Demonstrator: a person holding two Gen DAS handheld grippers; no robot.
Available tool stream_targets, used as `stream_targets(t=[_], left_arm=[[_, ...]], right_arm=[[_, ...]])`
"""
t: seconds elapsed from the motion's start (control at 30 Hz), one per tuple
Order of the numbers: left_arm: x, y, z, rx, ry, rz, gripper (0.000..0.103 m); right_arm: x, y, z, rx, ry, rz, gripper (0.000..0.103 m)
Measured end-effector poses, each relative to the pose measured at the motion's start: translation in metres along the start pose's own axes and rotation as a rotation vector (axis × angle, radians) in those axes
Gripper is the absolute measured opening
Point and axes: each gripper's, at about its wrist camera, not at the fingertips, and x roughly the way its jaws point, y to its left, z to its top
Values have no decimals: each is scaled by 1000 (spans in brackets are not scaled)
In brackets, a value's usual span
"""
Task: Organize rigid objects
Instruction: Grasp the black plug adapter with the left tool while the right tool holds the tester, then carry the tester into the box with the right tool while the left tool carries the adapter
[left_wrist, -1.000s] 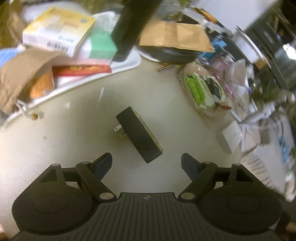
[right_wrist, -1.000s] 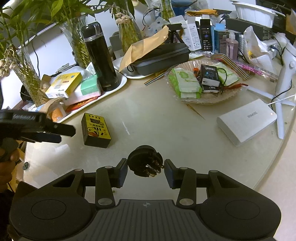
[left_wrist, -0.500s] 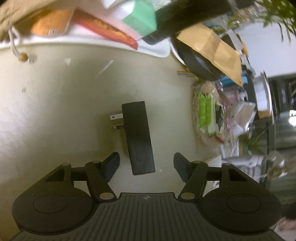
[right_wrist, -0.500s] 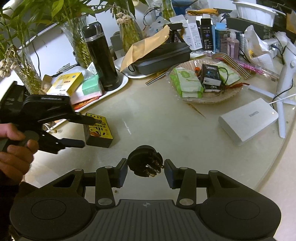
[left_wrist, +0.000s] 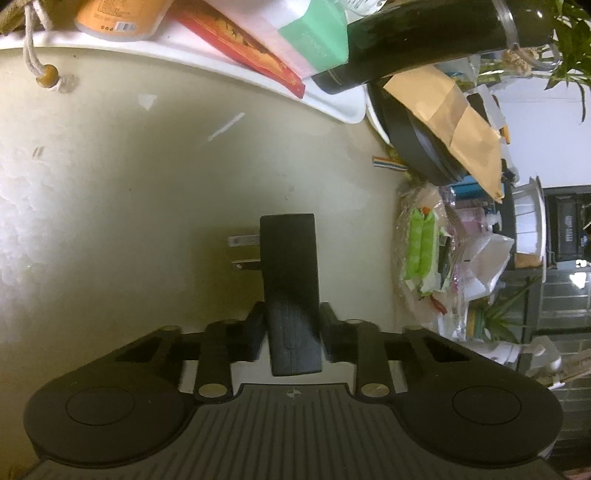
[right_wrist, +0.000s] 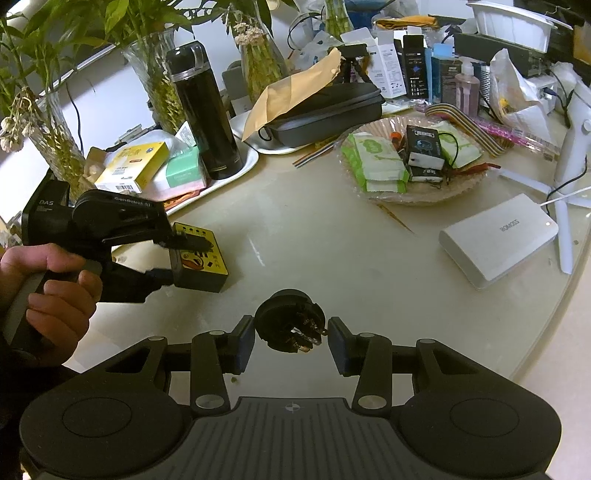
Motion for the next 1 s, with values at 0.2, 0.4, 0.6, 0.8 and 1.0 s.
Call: stream_targets(t=[0.2,0.4,0.6,0.8,1.0], left_arm=[[-5,-2,-4,51,-2,8,26],[-17,-12,-10,130,-7,6,26],[-33,-24,-16,230,-30,17,26],[-50,-38,-24,345,-68,53,26],[-70,-57,-37,516,-123,97,26]], right_arm=[[1,1,0,-16,-7,-47,46],[2,5,-1,-39,-7,-31,46],[1,10,-1,-42,2,1,46],[-3,17,3,-60,0,-3,46],[-9,26,9,-103,8,-44,46]])
